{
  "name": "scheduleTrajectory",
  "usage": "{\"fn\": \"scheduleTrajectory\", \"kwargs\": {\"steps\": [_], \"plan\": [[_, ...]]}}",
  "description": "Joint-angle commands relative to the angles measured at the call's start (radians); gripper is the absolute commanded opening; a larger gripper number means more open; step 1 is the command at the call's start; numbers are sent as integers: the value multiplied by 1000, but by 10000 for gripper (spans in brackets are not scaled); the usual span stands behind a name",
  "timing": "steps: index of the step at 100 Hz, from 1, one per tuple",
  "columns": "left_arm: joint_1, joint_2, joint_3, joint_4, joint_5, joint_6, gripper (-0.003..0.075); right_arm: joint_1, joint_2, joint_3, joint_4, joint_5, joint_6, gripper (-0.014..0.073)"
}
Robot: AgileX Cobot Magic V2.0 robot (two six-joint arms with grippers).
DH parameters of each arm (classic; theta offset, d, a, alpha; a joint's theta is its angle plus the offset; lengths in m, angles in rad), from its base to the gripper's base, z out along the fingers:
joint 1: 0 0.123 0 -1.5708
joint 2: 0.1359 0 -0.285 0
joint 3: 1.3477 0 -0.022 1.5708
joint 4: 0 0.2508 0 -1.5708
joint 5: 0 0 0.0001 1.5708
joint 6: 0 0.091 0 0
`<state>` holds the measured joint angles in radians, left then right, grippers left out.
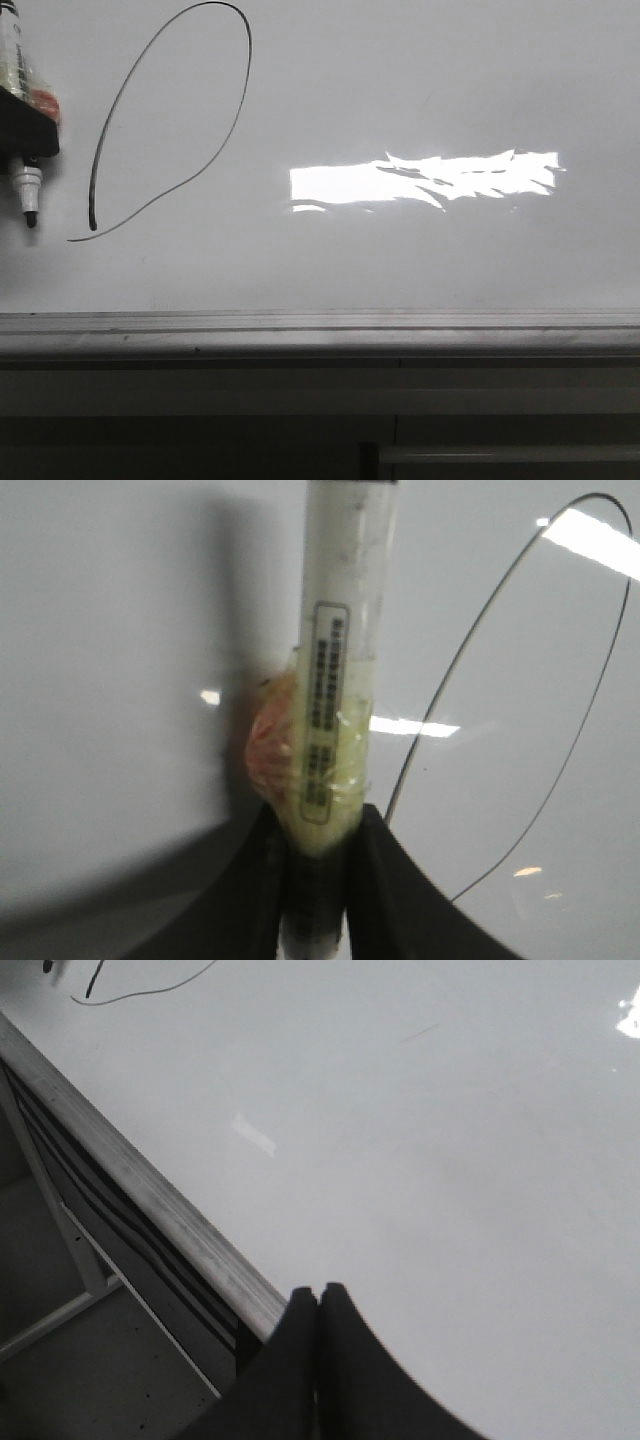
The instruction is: Write number 0 on whiteboard
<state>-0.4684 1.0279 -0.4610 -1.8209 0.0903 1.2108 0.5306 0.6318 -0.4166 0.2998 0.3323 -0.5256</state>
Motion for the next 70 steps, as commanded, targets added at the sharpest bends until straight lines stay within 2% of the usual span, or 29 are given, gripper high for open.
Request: {"fn": "scheduleTrajectory", "kwargs": {"steps": [1, 39, 70], "plan": [[1, 10, -25, -15, 15, 7, -20, -7, 4, -29, 14, -76, 3, -69], [1, 10, -25, -2, 74, 85, -20, -7, 4, -29, 14, -76, 3, -69], [1, 10, -25, -2, 72, 85, -20, -7, 4, -29, 14, -76, 3, -69]]}}
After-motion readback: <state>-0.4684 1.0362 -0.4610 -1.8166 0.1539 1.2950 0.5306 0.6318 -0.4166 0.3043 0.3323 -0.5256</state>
